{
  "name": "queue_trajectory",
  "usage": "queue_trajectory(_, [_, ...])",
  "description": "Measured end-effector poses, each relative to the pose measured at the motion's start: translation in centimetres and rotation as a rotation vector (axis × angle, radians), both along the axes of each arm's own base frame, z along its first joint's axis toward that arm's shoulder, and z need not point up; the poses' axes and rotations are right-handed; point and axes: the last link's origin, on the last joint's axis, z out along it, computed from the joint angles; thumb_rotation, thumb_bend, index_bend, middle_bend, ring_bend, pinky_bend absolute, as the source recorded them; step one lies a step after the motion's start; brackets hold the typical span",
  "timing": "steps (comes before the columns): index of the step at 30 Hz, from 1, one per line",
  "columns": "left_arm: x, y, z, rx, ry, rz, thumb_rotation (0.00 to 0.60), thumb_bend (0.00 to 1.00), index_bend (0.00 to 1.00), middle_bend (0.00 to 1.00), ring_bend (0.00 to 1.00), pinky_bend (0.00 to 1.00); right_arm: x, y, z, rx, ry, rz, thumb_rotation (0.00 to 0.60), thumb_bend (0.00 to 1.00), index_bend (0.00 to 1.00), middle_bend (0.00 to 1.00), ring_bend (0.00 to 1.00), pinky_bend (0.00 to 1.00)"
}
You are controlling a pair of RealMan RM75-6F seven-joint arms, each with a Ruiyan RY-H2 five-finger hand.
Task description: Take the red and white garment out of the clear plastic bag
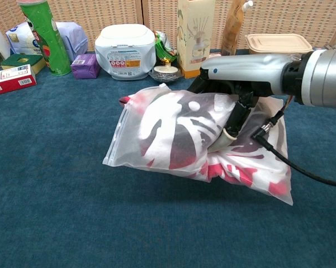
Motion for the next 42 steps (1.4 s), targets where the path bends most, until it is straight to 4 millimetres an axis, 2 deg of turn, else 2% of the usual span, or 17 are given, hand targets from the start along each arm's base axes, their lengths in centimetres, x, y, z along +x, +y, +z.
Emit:
queue_trajectory(10, [3.8,2.3,-2.1,-0.158,-0.016,-0.033,0.584,0.19,0.43,1.00,0.99,0.90,0.2,0.3,0.1,0.005,-0.023,-0.006,0.580,0.22,0.81,0.85,1.00,1.00])
queue_trajectory(33, [7.7,4.0,-7.7,-0.357,-0.147,0.009,0.571,0.20,0.43,1.00,0.99,0.90,1.2,1.5,-0.2,0.052,-0.102,0.022,0.579,0.22,0.81,0.85,1.00,1.00])
queue_trajectory(42, [8.7,4.3,-9.0,-0.392,-0.186,0.019,0.560,0.20,0.43,1.00,0.99,0.90,1.3,1.8,-0.2,0.061,-0.117,0.027,0.580,0.22,0.81,0.85,1.00,1.00])
